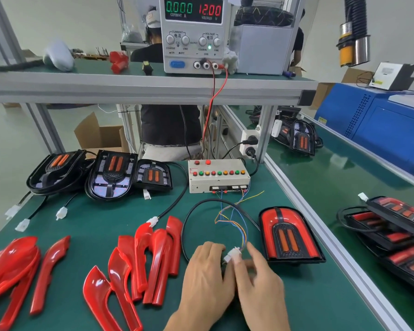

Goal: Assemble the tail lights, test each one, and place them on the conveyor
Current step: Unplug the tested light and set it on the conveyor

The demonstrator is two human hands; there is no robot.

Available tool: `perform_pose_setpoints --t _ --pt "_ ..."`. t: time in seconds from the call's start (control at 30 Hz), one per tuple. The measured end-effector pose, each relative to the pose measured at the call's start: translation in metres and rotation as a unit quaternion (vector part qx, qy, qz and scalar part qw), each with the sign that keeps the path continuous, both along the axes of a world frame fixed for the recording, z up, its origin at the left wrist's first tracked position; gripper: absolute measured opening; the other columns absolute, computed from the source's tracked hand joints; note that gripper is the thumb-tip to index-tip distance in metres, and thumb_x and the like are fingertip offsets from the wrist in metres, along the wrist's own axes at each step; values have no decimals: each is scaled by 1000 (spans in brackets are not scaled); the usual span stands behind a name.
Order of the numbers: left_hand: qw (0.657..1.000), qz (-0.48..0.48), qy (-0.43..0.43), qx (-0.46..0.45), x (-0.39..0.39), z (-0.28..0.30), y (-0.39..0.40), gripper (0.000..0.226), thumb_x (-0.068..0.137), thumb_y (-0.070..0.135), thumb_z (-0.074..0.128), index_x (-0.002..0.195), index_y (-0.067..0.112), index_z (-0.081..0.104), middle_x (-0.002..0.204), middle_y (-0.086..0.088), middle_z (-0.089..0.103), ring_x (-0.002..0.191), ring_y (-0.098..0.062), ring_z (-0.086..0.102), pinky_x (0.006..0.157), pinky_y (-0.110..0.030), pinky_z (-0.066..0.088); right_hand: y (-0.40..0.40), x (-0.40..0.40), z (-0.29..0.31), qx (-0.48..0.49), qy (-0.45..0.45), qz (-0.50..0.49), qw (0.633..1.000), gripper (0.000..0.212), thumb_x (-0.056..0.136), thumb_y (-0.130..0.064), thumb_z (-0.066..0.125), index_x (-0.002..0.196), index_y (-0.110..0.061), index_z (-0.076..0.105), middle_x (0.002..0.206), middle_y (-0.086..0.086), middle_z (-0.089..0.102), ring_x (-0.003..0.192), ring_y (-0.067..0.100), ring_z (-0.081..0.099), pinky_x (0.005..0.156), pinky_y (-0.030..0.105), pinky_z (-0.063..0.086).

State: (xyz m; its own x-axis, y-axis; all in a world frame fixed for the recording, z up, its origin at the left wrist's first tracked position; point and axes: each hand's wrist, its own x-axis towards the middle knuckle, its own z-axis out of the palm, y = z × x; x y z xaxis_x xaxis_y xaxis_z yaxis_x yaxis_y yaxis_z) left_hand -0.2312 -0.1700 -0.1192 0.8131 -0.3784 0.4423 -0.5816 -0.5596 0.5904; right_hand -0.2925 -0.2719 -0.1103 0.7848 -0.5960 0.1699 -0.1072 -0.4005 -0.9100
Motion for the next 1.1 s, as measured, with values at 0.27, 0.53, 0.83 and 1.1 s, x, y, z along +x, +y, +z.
perform_pose_setpoints --t 0.27,0.53,0.83,1.1 --pt "997 31 -74 6 4 3 -2 31 90 42 57 85 15 69 87 4 63 76 -21 59 68 -36 52 -90 -53 13 -49 -8 -299 953 62 77 -63 42 112 -21 70 100 -2 56 74 8 56 86 27 46" --pt "993 -42 -89 64 2 0 -8 14 85 35 69 79 23 66 78 10 59 70 -17 56 61 -35 51 -154 -24 21 222 132 -46 965 45 104 -43 51 102 -4 74 81 20 75 50 26 59 43 31 48" --pt "995 -44 -72 47 5 1 -7 7 82 24 74 80 22 67 84 10 62 76 -16 60 66 -34 51 -153 -25 8 283 30 3 959 31 108 -24 46 109 -4 70 89 20 76 64 28 70 54 28 59" --pt "995 16 -74 -57 53 36 -8 11 91 16 61 96 15 70 92 4 66 84 -20 64 76 -35 52 -147 -33 -10 236 -82 -9 968 41 94 -39 53 126 -17 65 102 13 78 82 37 75 63 29 62"
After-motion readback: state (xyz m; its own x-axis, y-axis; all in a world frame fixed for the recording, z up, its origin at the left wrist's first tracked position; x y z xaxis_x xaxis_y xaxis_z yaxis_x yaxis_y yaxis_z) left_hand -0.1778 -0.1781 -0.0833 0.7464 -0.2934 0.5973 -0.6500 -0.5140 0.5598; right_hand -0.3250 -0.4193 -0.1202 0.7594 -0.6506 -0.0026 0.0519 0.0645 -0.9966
